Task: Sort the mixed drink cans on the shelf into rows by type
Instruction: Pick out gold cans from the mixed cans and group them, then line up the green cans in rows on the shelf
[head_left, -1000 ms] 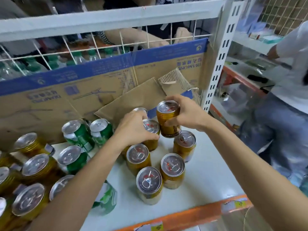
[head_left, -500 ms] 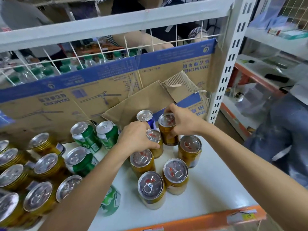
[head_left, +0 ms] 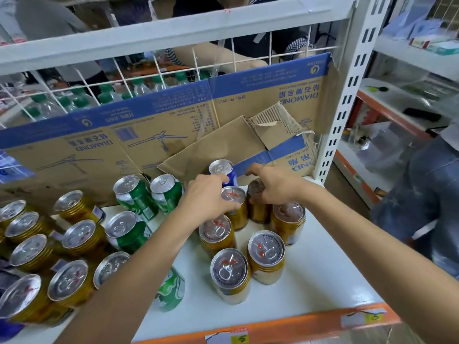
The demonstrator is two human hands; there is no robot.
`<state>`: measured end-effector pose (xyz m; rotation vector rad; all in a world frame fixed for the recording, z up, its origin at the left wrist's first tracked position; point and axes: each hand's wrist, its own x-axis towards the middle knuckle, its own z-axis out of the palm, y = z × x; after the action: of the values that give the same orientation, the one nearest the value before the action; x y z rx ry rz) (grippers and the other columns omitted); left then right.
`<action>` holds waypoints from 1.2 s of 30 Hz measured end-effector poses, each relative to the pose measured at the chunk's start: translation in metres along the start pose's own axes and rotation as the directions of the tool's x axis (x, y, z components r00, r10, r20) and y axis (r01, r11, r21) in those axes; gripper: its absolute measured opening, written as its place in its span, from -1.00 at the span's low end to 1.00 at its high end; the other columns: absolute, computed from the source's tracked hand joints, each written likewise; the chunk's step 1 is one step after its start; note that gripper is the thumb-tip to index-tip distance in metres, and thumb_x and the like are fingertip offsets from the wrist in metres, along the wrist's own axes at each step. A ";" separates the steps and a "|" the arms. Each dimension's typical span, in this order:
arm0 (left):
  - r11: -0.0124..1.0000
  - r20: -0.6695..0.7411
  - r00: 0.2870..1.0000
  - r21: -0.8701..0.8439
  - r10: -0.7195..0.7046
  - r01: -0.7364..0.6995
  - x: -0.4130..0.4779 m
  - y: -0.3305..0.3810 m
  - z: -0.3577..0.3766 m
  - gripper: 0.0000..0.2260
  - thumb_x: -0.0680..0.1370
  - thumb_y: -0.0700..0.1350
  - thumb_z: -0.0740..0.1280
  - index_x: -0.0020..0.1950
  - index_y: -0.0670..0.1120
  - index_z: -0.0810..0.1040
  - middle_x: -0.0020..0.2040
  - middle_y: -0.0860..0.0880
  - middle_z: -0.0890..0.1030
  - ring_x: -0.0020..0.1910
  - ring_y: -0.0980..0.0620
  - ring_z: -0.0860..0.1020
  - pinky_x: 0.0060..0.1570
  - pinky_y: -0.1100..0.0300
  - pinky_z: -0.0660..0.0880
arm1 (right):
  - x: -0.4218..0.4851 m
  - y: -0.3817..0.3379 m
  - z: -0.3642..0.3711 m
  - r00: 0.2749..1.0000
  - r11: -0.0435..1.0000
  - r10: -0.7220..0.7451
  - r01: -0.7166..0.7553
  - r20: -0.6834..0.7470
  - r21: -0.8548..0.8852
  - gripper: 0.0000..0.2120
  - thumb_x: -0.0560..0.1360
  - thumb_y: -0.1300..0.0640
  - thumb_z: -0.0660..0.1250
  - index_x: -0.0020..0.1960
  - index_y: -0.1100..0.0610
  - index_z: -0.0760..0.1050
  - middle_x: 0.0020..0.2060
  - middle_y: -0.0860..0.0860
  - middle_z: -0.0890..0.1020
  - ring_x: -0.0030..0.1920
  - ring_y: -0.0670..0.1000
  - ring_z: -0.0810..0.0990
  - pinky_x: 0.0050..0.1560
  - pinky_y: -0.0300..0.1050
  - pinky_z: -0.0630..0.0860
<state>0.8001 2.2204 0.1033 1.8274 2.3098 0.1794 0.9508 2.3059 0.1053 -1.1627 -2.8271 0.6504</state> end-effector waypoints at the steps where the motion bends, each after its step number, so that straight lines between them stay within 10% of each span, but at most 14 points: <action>1: 1.000 -0.031 1.000 -0.030 -0.006 0.005 -0.002 -0.002 -0.002 -0.43 0.40 0.20 0.43 0.35 0.03 0.44 0.19 -0.04 0.59 0.20 -0.07 0.51 0.12 0.06 0.44 | 0.001 -0.004 -0.002 1.000 1.000 -0.018 0.017 -0.017 -0.004 -0.43 0.46 0.06 0.40 0.40 0.12 0.29 0.25 0.11 0.50 0.25 0.10 0.44 -0.01 -0.24 0.28; 22: 0.957 -0.342 0.894 -0.069 -0.289 0.283 -0.189 -0.181 -0.085 -0.66 0.46 0.05 0.37 0.19 -0.03 0.55 0.04 -0.11 0.62 0.07 -0.15 0.55 -0.03 -0.01 0.50 | 0.010 -0.283 0.032 0.841 0.835 -0.541 0.540 0.022 -0.106 -0.57 0.49 -0.05 0.35 0.30 0.10 0.42 0.18 0.06 0.57 0.19 0.10 0.52 0.05 -0.15 0.37; 36: 0.747 -0.355 0.663 -0.204 -0.659 0.633 -0.412 -0.392 -0.096 -0.69 0.50 0.07 0.36 0.20 0.00 0.55 0.11 -0.04 0.61 0.13 -0.05 0.54 0.06 0.03 0.49 | 0.004 -0.572 0.188 0.634 0.652 -0.741 0.758 0.221 0.010 -0.54 0.48 0.03 0.37 0.30 0.19 0.38 0.21 0.13 0.51 0.20 0.15 0.49 0.12 -0.05 0.42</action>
<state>0.4981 1.7308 0.1440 0.8675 3.0389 0.5567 0.5329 1.8752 0.1517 0.1923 -3.1107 0.5875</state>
